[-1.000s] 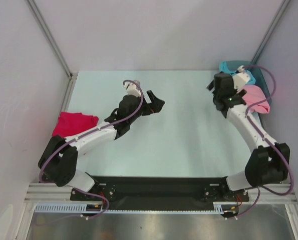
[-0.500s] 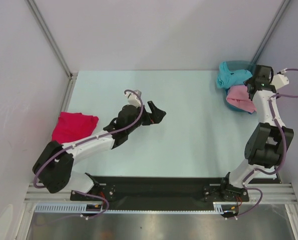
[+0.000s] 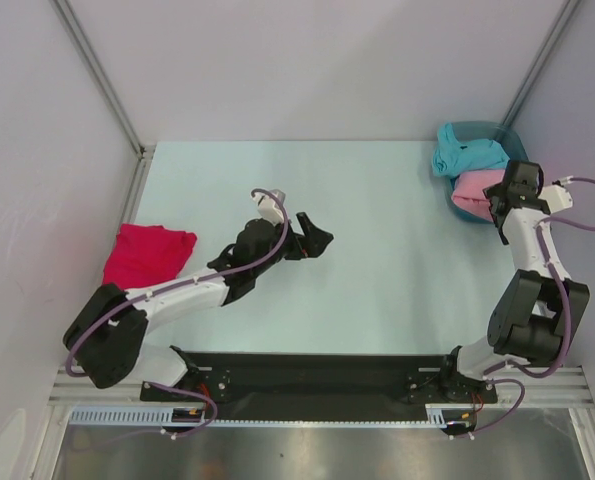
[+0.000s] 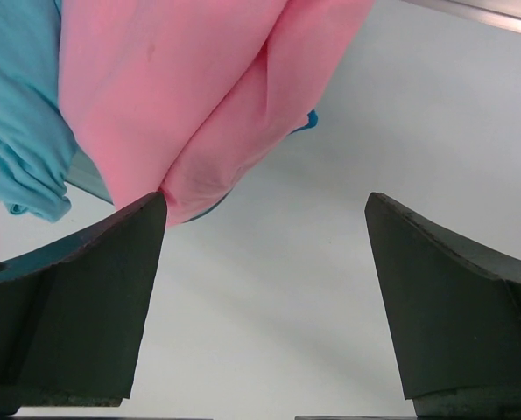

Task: Fold and stack the t-shirts
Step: Grab the tshirt from the pile

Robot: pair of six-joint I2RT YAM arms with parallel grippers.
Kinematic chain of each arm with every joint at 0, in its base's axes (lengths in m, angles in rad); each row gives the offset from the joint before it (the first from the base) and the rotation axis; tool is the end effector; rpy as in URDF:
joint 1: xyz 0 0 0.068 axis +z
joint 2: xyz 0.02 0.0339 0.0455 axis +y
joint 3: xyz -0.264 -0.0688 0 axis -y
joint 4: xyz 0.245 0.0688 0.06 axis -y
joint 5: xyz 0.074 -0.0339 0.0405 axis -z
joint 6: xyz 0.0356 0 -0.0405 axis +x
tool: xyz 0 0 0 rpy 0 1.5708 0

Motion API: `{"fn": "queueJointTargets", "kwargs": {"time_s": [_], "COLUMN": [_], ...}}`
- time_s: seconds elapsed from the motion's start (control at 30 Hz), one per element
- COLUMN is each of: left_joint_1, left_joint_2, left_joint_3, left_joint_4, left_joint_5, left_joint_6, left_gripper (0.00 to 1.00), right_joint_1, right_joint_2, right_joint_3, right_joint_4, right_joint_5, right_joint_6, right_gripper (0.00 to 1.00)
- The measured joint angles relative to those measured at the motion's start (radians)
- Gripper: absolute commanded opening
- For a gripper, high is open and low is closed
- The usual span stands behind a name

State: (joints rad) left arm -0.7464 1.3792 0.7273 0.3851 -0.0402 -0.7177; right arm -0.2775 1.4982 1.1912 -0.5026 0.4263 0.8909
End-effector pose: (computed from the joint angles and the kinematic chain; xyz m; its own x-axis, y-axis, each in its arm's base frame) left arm 0.2260 -0.2071 0.2428 -0.5733 -0.3649 -0.7336 0.3624 0.6902 -0.6264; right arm 0.3094 -0.1034 0.2829 -0.0305 0.7449 -0.6665 0.8708 0.3472 0.3482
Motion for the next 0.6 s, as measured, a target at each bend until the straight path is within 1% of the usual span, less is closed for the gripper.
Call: {"fn": "queueJointTargets", "kwargs": {"time_s": [0.33,0.47,0.6], "left_joint_1": [-0.008,-0.016,-0.023], "left_joint_2": [-0.042,-0.092,-0.127], "left_joint_3": [-0.074,-0.126,-0.152], "left_joint_4": [0.039,0.055,0.055], "left_joint_5": [0.018,0.019,0.019], "left_joint_6": [0.000,0.000,0.001], "left_gripper": [0.98,0.98,0.98], "right_joint_1": [-0.016,-0.021,-0.033], "right_joint_2": [0.122,0.138,0.151], "right_joint_3": [0.000,0.000,0.000], "right_joint_4": [0.084,0.135,0.192], "right_joint_5": [-0.060,-0.068,-0.074], "right_joint_6": [0.033,0.029,0.020], "right_gripper": [1.00,1.00,0.97]}}
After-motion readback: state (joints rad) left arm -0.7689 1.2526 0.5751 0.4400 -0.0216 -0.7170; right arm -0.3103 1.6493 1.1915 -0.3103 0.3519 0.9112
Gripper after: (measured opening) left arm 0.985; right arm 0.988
